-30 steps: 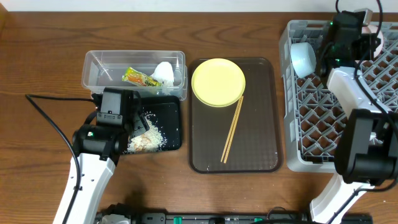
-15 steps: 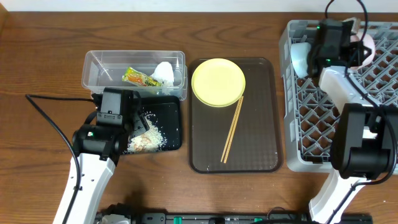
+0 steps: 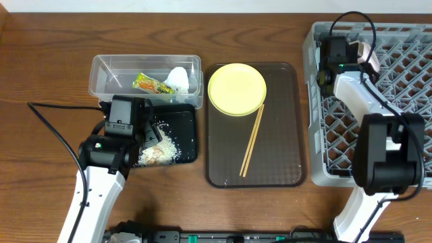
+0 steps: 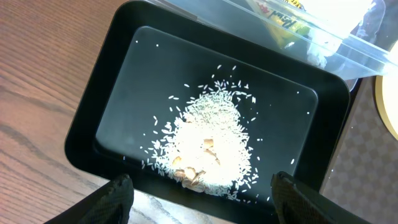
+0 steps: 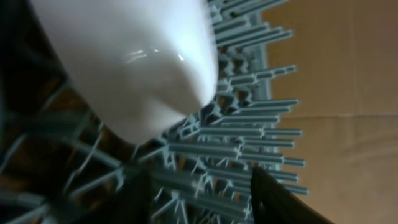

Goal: Sort waste into correct bins and load items into the dishwasher rack
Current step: 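Place the white-pink bowl in the rack's back corner, release, then reach the right gripper to the yellow plate edge and grasp it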

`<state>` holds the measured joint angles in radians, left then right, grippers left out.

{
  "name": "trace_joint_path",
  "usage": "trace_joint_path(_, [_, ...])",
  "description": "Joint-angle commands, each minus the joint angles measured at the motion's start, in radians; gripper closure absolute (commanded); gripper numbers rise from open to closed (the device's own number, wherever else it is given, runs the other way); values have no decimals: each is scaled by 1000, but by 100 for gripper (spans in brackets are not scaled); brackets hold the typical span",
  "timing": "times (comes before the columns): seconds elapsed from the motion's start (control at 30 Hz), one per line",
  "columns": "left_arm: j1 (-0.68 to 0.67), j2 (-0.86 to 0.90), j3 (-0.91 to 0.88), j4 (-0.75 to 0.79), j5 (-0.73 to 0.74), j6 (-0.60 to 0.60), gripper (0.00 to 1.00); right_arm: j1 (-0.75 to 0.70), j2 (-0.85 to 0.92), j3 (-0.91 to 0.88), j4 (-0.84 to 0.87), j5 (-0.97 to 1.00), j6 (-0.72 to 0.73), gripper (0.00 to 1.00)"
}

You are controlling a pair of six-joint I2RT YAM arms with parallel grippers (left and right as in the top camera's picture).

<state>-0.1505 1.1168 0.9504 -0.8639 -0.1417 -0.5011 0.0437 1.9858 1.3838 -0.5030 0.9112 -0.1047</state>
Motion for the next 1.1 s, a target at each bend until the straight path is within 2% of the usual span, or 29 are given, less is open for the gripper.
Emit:
trace_joint_path(0.0, [6,2,13,-3,-16,-10,26,10,-123,-2,-26,-230,67,43])
trace_joint_path(0.1, [6,2,13,-3,-16,-10,26,10,-238,-2,-47,-380,67,31])
trace_joint_path(0.13, [6,2,13,-3,-16,-10,26,10,-285,-2,-57,-469,67,30])
trace_joint_path(0.33, [6,2,13,-3,-16,-10,26,25,-419,-2,-121,-1072,78,30])
trace_joint_path(0.4, [6,2,13,-3,-16,-10,26,47,-420,-2,-150,-1151,133,31])
trace_joint_path(0.57, [6,2,13,-4,-16,-10,26,151,-375,-24,-196,-1150,185,35])
trace_joint_path(0.7, [6,2,13,-3,-16,-10,26,244,-301,-33,-188,-1017,270,37])
trace_joint_path(0.87, [6,2,13,-3,-16,-10,26,322,-178,-33,-127,-773,433,39])
trace_joint_path(1.07, [6,2,13,-3,-16,-10,26,338,-40,-33,-19,-747,585,48])
